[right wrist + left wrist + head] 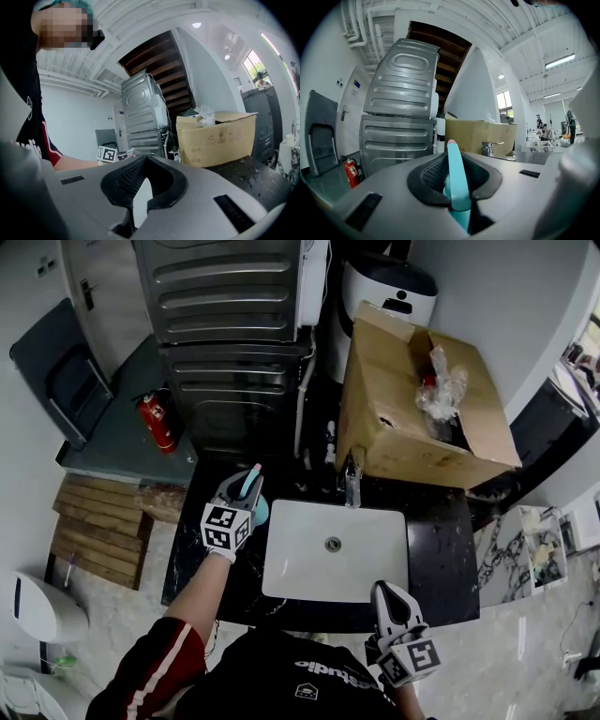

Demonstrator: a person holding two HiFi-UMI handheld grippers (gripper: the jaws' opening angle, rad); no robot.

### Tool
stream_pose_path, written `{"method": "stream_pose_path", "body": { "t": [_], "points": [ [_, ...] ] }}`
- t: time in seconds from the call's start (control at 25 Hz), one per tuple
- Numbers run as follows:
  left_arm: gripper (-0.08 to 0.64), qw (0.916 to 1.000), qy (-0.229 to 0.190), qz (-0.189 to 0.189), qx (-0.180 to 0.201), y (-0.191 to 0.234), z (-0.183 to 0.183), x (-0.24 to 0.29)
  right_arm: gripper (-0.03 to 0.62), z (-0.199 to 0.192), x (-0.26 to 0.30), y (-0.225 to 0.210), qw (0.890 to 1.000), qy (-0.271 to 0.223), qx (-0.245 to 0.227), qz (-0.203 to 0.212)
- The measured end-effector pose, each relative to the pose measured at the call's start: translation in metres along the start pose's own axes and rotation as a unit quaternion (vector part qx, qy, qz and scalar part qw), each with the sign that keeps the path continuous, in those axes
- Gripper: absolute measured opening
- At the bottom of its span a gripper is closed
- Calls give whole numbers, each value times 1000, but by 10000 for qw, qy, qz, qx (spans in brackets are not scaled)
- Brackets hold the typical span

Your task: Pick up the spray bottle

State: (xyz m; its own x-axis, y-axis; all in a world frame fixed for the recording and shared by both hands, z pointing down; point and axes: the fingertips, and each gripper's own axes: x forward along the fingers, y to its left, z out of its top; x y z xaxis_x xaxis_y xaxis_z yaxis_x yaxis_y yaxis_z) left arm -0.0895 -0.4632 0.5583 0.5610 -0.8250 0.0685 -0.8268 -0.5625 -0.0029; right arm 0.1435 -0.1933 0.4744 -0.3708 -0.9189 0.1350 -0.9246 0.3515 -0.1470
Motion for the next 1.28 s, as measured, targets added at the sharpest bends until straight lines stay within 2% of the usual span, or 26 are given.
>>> {"method": "stream_pose_path", "body": {
  "t": [0.24, 0.36, 0.56, 0.72, 0.92, 1.12, 1.28],
  "points": [
    [77, 9997, -186, -184, 25, -12, 29, -24, 37, 9, 6, 1, 9999, -59, 38, 98],
    [75, 9993, -264, -266, 70, -20, 51, -39, 37, 28, 11, 6, 9992, -313, 57, 243],
    [75, 9970, -360, -565, 381, -46, 91, -60, 37, 51, 21, 6, 9978, -529, 97, 390],
    [75, 9936, -416, -904, 536, -78, 115, -73, 37, 64, 28, 4, 9969, -624, -64, 480],
    [75, 9879, -411, -1397, 541, -125, 122, -83, 37, 62, 33, 1, 9972, -531, -151, 504],
    [75, 9783, -350, -1972, 524, -172, 108, -85, 37, 52, 36, -4, 9976, -429, -175, 509],
    [75, 9735, -338, -2209, 481, -199, 102, -90, 37, 41, 37, -8, 9980, -330, -193, 510]
  ]
}}
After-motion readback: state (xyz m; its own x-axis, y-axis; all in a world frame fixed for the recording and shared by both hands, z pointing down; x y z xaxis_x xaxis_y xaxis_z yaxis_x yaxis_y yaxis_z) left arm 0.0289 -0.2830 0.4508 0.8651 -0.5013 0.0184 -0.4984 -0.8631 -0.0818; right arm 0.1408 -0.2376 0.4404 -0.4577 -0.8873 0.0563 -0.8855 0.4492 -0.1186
